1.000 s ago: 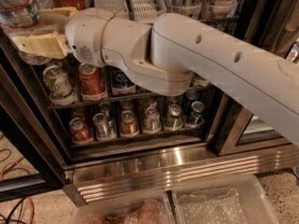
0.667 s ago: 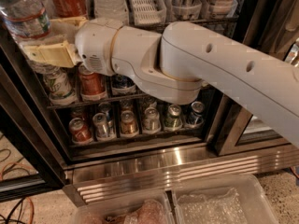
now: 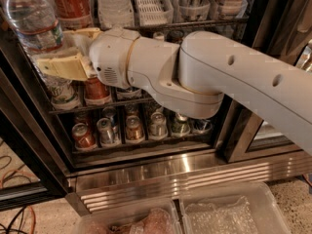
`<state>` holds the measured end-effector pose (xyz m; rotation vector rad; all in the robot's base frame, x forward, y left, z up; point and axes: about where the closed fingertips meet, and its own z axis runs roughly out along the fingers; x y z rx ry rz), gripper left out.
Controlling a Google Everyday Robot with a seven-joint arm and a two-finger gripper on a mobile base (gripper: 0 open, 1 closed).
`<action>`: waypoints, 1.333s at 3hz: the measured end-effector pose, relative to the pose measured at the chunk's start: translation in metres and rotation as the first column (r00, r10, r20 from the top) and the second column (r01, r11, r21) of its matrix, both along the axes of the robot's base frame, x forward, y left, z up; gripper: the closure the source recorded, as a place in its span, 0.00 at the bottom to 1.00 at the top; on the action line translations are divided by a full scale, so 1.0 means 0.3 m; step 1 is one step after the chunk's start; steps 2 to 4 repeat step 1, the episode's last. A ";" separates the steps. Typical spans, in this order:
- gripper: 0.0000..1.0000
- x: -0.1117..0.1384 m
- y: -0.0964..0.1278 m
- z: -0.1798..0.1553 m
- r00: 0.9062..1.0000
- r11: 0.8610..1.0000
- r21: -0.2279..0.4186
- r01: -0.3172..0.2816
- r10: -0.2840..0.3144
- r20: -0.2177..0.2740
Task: Pick water bottle from top shelf of fridge
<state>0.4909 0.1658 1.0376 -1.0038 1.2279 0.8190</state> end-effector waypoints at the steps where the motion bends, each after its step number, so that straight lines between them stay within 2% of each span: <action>1: 1.00 -0.003 -0.003 -0.004 1.000 1.000 -0.001 0.001 -0.001 -0.002; 4: 1.00 -0.003 -0.003 -0.004 1.000 1.000 -0.001 0.001 -0.001 -0.002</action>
Offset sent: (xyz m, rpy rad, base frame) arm 0.0000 0.0000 0.0000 0.0000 0.0000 0.0000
